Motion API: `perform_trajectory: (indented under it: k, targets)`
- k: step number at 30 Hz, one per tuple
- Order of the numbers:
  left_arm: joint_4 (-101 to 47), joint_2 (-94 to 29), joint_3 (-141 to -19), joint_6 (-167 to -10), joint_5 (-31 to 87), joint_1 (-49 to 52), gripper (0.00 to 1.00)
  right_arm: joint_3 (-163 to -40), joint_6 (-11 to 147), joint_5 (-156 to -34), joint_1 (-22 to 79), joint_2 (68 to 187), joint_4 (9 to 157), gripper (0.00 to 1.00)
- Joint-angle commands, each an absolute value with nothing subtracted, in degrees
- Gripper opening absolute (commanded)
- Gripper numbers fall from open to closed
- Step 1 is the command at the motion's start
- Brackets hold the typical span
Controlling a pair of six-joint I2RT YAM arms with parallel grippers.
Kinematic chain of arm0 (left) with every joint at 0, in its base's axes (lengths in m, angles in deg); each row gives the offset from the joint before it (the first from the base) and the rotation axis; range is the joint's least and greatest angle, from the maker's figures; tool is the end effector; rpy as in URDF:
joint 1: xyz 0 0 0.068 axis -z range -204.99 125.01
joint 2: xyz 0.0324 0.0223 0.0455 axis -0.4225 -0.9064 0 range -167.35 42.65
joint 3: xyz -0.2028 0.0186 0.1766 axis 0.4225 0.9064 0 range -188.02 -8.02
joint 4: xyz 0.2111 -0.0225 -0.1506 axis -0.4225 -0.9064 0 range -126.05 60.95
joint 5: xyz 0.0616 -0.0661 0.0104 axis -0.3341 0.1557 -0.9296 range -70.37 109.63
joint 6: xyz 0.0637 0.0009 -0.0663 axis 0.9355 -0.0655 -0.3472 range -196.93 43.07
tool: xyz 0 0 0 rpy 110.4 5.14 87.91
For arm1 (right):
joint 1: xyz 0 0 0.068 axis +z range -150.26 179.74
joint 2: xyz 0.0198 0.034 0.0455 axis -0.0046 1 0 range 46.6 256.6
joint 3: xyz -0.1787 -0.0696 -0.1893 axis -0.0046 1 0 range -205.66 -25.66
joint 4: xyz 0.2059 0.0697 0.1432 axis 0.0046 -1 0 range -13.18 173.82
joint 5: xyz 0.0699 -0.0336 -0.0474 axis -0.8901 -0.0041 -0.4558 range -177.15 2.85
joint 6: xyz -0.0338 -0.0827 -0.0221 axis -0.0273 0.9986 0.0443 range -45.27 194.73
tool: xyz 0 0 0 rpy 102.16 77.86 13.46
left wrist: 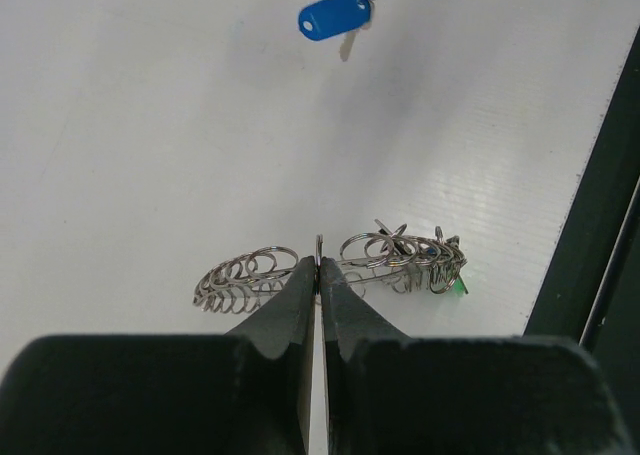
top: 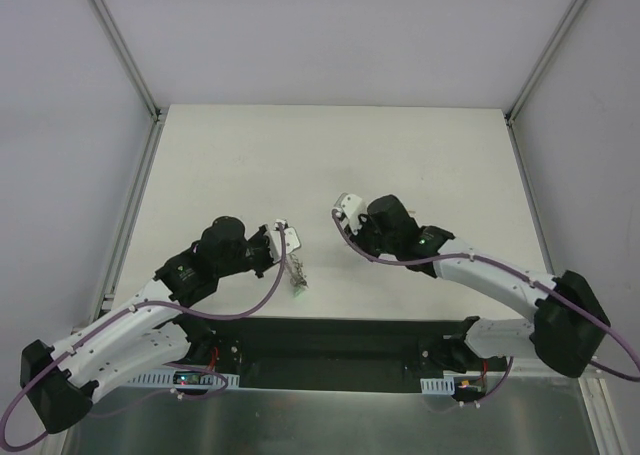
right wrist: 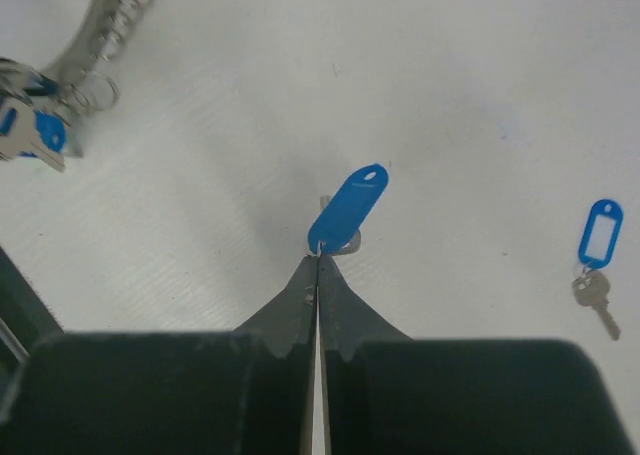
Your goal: Put the keys on the keyring
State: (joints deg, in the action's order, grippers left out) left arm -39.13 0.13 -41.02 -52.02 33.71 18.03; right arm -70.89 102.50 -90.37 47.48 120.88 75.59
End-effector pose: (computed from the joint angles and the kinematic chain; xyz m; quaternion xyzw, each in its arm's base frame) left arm 0.1496 -0.1671 0.2568 0.5117 0.6332 -0.1889 0.5491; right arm 0.2092 0.2371 0.2036 -0.5583 0.7005 0.1018 0.4327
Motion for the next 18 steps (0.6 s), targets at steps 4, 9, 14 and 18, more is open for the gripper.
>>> perform_trajectory:
  k: [4,9,14,18]
  targets:
    - [-34.8,-2.9,-46.9,-51.9,44.5,17.5,0.0,-69.4,105.4,-99.9,46.9,106.7,74.9,0.01]
    - [-34.8,-6.0,-50.0,-51.8,48.3,17.5,0.0,-69.5,107.2,-107.0,46.5,100.5,75.0,0.01]
    - [-34.4,-10.0,-54.3,-51.3,53.5,17.5,0.0,-69.4,107.5,-113.6,46.4,97.1,76.3,0.01]
    - [-33.2,-12.1,-56.2,-50.7,57.9,17.5,0.0,-68.4,106.5,-115.8,46.5,96.5,79.7,0.01]
